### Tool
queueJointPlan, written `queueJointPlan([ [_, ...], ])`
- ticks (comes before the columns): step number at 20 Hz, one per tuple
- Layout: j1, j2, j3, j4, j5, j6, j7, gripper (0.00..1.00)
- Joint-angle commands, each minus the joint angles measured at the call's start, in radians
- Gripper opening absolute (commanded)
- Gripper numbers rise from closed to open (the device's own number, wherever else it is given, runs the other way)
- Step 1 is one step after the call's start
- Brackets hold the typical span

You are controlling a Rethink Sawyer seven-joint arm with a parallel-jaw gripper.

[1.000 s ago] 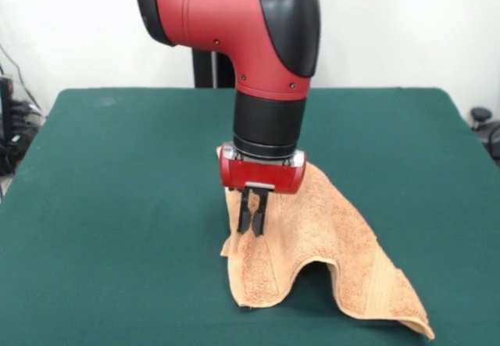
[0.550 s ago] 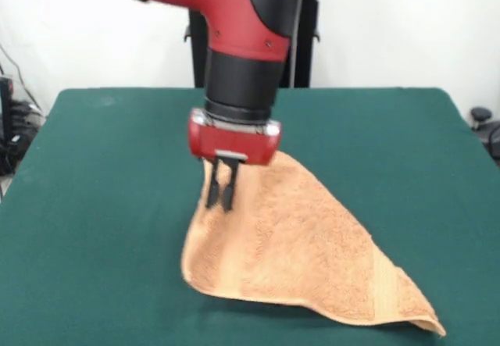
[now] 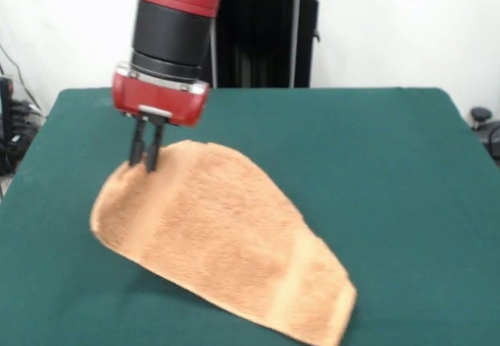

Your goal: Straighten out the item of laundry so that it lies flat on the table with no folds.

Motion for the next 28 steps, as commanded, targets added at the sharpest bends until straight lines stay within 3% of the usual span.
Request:
queueJointPlan([
  [1,-0.018,0.053,0.036,0.111,-0.094,-0.092,0.116,0.0],
  [12,-0.029,0.127,0.045,0.076,-0.129,-0.189,0.136,0.0],
  [21,-0.182,0.15,0.145,0.001,-0.258,-0.147,0.029,0.0],
  [28,-0.249,0.189,0.18,-0.051,-0.328,-0.133,0.024,0.0],
])
